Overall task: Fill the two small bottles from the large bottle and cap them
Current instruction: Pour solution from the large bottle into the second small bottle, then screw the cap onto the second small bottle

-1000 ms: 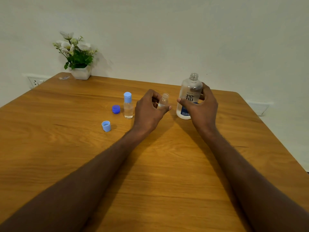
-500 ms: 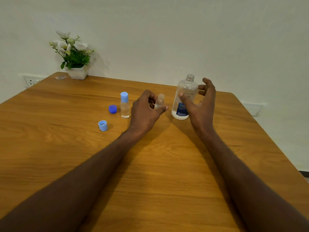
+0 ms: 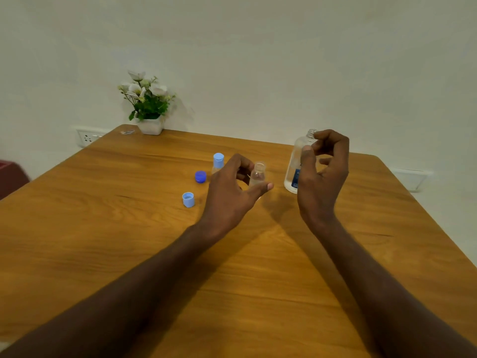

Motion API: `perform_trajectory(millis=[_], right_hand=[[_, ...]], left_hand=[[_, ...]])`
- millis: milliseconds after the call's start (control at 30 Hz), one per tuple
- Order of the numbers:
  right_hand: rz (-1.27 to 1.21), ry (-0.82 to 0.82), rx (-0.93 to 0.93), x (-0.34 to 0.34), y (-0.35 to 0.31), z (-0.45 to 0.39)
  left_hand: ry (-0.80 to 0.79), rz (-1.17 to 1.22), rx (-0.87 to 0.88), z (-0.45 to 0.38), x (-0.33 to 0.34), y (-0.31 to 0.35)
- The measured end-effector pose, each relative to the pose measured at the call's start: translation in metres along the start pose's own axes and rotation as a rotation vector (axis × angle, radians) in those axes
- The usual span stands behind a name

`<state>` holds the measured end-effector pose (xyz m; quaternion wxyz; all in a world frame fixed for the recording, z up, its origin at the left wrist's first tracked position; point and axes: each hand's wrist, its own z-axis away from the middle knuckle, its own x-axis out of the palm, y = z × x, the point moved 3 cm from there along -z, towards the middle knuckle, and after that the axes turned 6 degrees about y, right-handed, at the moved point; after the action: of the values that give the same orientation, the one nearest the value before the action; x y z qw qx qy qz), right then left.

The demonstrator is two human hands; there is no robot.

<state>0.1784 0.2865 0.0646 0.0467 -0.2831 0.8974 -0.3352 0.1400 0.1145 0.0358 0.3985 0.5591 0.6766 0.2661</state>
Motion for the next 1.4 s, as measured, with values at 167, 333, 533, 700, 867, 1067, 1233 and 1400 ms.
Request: perform_trajectory(millis=[167,333,533,700,867,1067,1233,1400], right_hand=[[-0.069,-0.173,0.064,0.023,-0.020,0.037],[-0.017,-0.492,0.043,0.053,-0.034,0.076],[0.101,-0.785,-0.004,0.095,-0.041,0.114],[0.329,-0.955,-0.102,0.114,-0.042,0.126],[0.175,-0.782,0.017,0.101,-0.043,0.117],[-0.009,-0.498,0.300,0.062,-0.026,0.083],[-0.083,-0.368,0.382,0.031,-0.009,0.051],[-0.153,-0.318,0.388,0.016,0.002,0.036]], left_hand=[[0.054,-0.028,0.013,0.012,-0.059,-0.002],[0.149,-0.098,0.031,0.014,-0.115,-0.015],[0.196,-0.172,-0.016,0.013,-0.146,-0.041],[0.218,-0.211,-0.056,0.014,-0.151,-0.060],[0.212,-0.201,-0.060,0.014,-0.145,-0.062],[0.153,-0.165,-0.025,0.013,-0.114,-0.045],[0.065,-0.121,0.018,0.011,-0.065,-0.029],[-0.002,-0.060,0.048,0.003,-0.016,-0.020]])
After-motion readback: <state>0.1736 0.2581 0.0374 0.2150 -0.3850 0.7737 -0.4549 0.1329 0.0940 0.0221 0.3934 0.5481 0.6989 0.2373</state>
